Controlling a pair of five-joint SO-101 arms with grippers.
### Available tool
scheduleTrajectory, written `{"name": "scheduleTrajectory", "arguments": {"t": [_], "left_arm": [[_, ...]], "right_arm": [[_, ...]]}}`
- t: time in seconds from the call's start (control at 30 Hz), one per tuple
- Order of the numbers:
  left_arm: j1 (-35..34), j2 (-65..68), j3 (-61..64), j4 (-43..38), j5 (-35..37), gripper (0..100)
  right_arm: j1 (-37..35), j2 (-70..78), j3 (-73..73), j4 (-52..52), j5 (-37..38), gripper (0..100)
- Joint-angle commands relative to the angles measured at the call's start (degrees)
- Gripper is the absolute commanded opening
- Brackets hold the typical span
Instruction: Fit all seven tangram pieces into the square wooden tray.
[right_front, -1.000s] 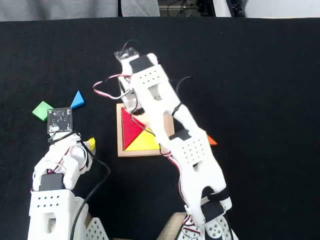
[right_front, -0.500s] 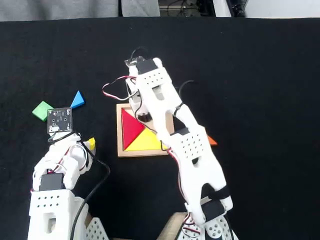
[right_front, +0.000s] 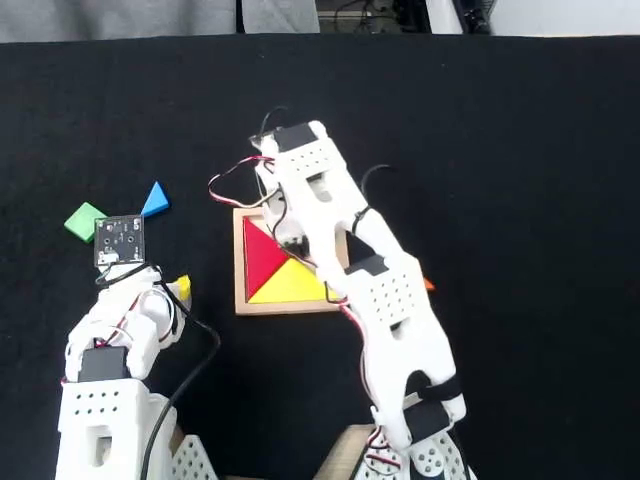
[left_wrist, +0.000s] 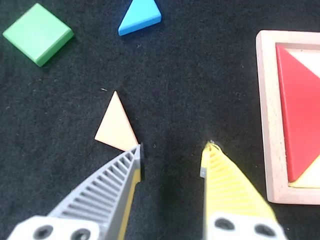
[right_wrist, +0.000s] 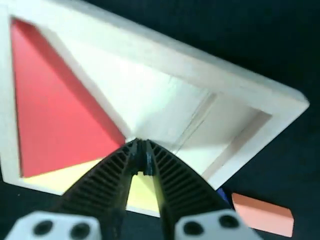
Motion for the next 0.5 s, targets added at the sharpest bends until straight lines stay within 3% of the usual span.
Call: {"name": "scheduleTrajectory", "arguments": {"t": [0.0, 0.47], "left_arm": [[0.66, -0.44, -0.48, -1.14, -0.62, 20], [0.66, -0.44, -0.48, -1.14, -0.62, 20]], "right_arm": [[-2.55, -2.77, 0.66, 1.67, 0.44, 1.1], [0.79, -2.42, -6.73, 1.41, 0.44, 1.1]]}}
